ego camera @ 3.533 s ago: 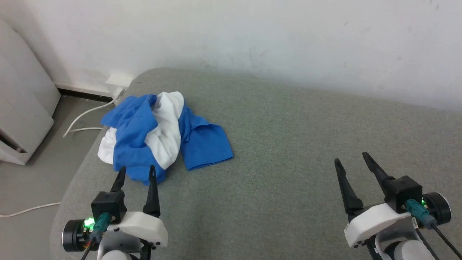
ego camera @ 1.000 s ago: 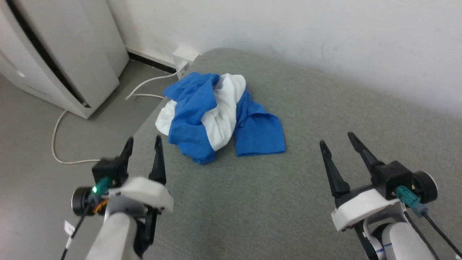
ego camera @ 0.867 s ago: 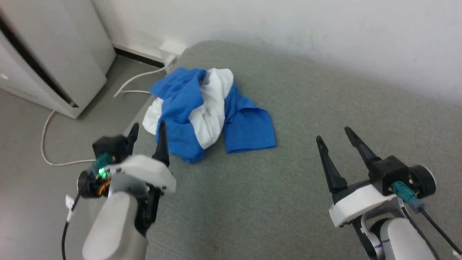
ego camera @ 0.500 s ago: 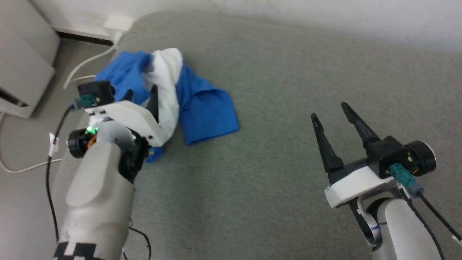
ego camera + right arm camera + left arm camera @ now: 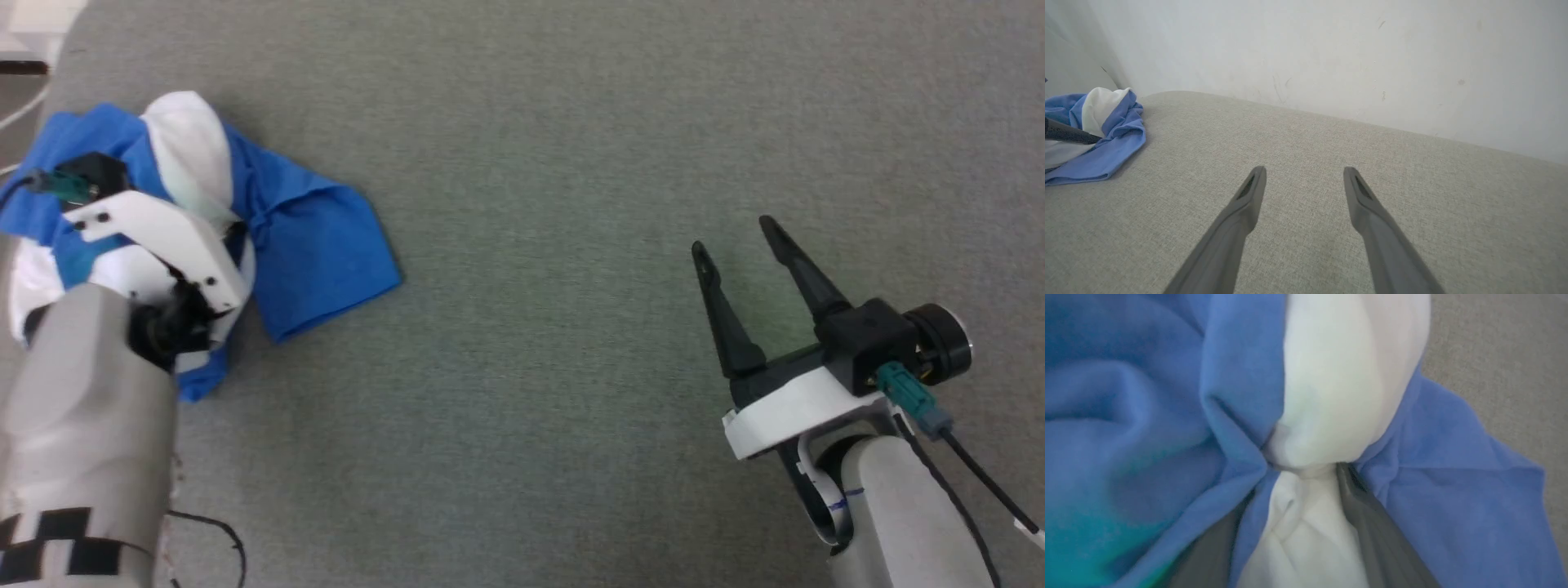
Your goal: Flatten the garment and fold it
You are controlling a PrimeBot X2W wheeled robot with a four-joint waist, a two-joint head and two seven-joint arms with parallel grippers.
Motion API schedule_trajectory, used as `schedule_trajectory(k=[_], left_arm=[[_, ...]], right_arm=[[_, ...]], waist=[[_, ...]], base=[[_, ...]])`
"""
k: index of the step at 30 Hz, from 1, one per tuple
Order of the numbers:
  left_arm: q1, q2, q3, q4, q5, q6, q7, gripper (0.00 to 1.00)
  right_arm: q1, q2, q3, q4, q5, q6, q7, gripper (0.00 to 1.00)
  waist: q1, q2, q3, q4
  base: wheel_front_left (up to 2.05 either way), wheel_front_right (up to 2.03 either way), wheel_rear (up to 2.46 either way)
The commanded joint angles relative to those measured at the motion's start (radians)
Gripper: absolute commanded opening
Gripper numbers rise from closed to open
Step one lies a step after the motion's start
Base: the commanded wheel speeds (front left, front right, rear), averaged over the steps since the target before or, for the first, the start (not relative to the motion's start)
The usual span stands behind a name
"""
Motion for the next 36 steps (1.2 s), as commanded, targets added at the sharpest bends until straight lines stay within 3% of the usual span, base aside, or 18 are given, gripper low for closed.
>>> schedule_trajectory(k=[1,2,3,6,12,21,26,36], left_arm=[[0.057,-0.021,-0.017,0.047,-0.011,-0.002,0.056,0.68],[0.066,-0.015,-0.023,0.047,-0.010,-0.006,0.078,0.45],[0.074,-0.008,-0.026,0.042,-0.009,-0.009,0.087,0.00],[0.092,0.013,-0.025,-0.008,0.008,0.005,0.027,0.00],[0.122,0.033,0.003,-0.120,0.060,0.062,-0.257,0.00],[0.124,0.042,-0.022,-0.308,0.154,0.086,-0.572,0.00],[0.099,0.009,-0.080,-0.428,0.201,0.091,-0.618,0.00],[0.020,-0.138,-0.240,-0.496,0.209,0.025,-0.594,0.00]], right_arm=[[-0.014,0.000,0.000,0.007,0.007,-0.002,-0.009,1.00],[-0.012,0.000,-0.001,0.013,0.009,-0.002,-0.011,1.00],[-0.010,0.000,0.000,0.018,0.011,-0.002,-0.013,1.00],[-0.003,0.000,0.001,0.033,0.019,-0.002,-0.020,1.00],[0.023,0.000,0.001,0.069,0.038,-0.002,-0.033,1.00],[0.098,0.000,-0.024,0.098,0.069,-0.002,-0.040,1.00],[0.137,0.000,-0.038,0.095,0.084,-0.002,-0.037,1.00],[0.178,0.000,-0.082,0.065,0.086,-0.002,-0.020,1.00]], waist=[[0.0003,-0.0001,0.042,-0.049],[0.0003,-0.0001,0.035,-0.047],[0.0003,-0.0001,0.028,-0.044],[0.0003,-0.0001,-0.006,-0.031],[0.0003,-0.0001,-0.120,0.001],[0.0003,-0.0001,-0.306,0.023],[0.0003,-0.0001,-0.370,-0.003],[0.0003,-0.0001,-0.408,-0.142]], base=[[0.00,0.00,0.00],[0.00,0.00,0.00],[0.00,0.00,0.00],[0.00,0.00,0.00],[0.00,0.00,0.00],[0.00,0.00,0.00],[0.00,0.00,0.00],[0.00,0.00,0.00]])
